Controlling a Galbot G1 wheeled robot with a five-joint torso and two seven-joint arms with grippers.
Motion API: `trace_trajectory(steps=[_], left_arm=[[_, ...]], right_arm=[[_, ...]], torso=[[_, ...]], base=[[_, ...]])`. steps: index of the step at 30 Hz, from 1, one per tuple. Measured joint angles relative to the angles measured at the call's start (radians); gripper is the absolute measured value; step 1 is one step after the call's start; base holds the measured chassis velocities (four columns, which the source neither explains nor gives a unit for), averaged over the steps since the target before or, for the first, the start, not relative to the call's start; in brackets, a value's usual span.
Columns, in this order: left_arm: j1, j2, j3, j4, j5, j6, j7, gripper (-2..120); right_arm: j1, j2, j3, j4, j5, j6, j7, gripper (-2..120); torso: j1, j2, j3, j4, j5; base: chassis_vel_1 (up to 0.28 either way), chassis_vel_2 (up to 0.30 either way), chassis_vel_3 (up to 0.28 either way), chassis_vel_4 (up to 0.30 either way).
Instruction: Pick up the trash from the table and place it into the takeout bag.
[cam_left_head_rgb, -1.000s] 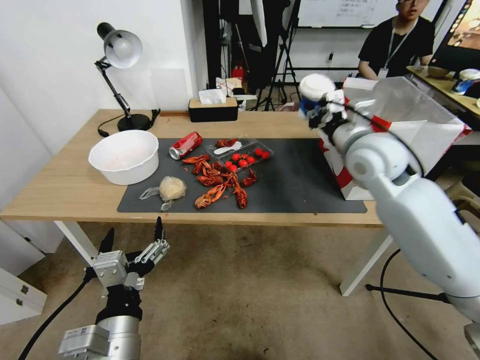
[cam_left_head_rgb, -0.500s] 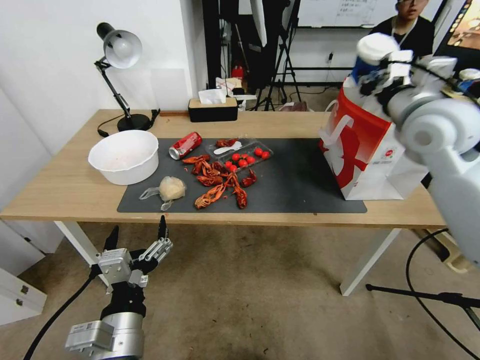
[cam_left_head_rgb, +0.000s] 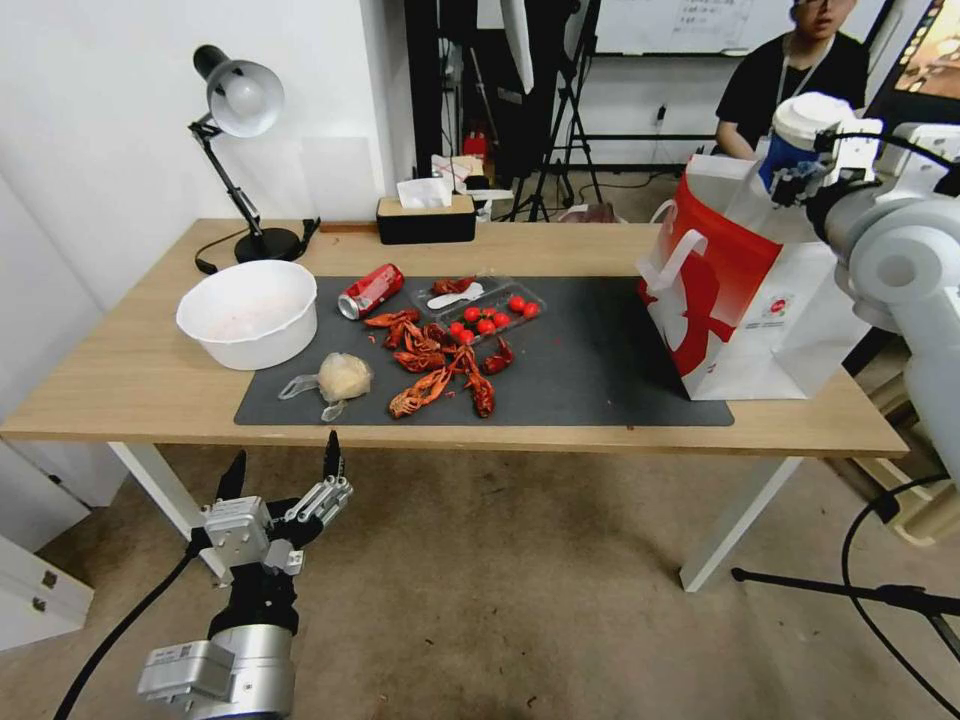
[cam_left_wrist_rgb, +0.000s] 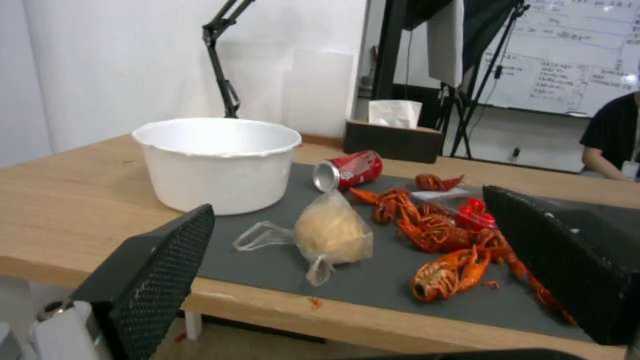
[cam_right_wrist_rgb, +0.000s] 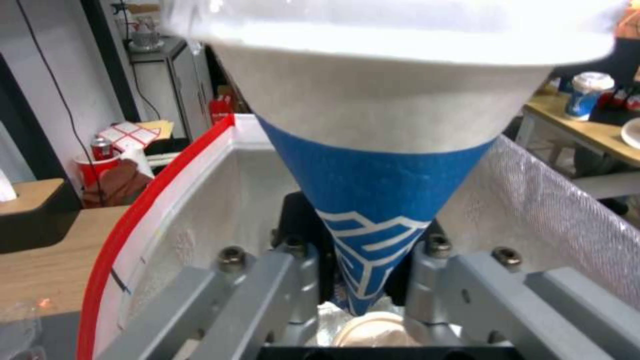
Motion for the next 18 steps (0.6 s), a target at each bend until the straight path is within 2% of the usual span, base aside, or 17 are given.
trace_trajectory(steps=[3,5,7,8,11,12,14,15,17,18], left_arm=[[0.008,0.001,0.0,-0.005,0.002,0.001,0.017,100],[0.008,0.0,0.0,-0.005,0.003,0.001,0.018,100],[0.011,-0.001,0.001,-0.011,0.005,0.001,0.018,100],[0.011,-0.001,0.001,-0.011,0.005,0.001,0.018,100],[0.014,-0.001,0.0,-0.015,0.005,0.001,0.017,100],[0.014,-0.001,0.0,-0.015,0.005,0.001,0.017,100],[0.015,-0.002,-0.001,-0.016,0.006,0.0,0.016,100],[0.015,-0.002,-0.001,-0.016,0.006,0.0,0.016,100],[0.017,-0.005,-0.001,-0.019,0.01,0.0,0.016,100],[0.017,-0.005,-0.001,-0.019,0.01,0.0,0.016,100]], right_arm=[[-0.017,-0.001,0.015,0.012,0.043,0.0,0.037,30],[-0.019,-0.001,0.015,0.012,0.054,0.0,0.046,33],[-0.027,-0.001,0.019,0.022,0.078,0.0,0.058,43],[-0.027,-0.001,0.019,0.022,0.078,0.0,0.058,43],[-0.033,-0.002,0.023,0.027,0.092,0.0,0.063,58],[-0.033,-0.002,0.023,0.027,0.092,0.0,0.063,58],[-0.033,-0.005,0.023,0.024,0.108,0.0,0.07,68],[-0.033,-0.005,0.023,0.024,0.108,0.0,0.07,68],[-0.033,-0.011,0.023,0.023,0.137,0.0,0.085,78],[-0.033,-0.011,0.023,0.023,0.137,0.0,0.085,78]], torso=[[0.0,0.0,0.0,0.0,-0.0001],[0.0,0.0,0.0,0.0,-0.0001],[0.0,0.0,0.0,0.0,-0.0001],[0.0,0.0,0.0,0.0,-0.0001],[0.0,0.0,0.0,0.0,-0.0001],[0.0,0.0,0.0,0.0,-0.0001],[0.0,0.0,0.0,0.0,-0.0001],[0.0,0.0,0.0,0.0,-0.0001],[0.0,0.0,0.0,-0.0001,-0.0002],[0.0,0.0,0.0,-0.0001,-0.0002]], base=[[0.0,0.0,0.0,0.0],[0.0,0.0,0.0,0.0],[0.0,0.0,0.0,0.0],[0.0,0.0,0.0,0.0],[0.0,0.0,0.0,0.0],[0.0,0.0,0.0,0.0],[0.0,0.0,0.0,0.0],[0.0,0.0,0.0,0.0],[0.0,0.0,0.0,0.0],[0.0,0.0,0.0,0.0]])
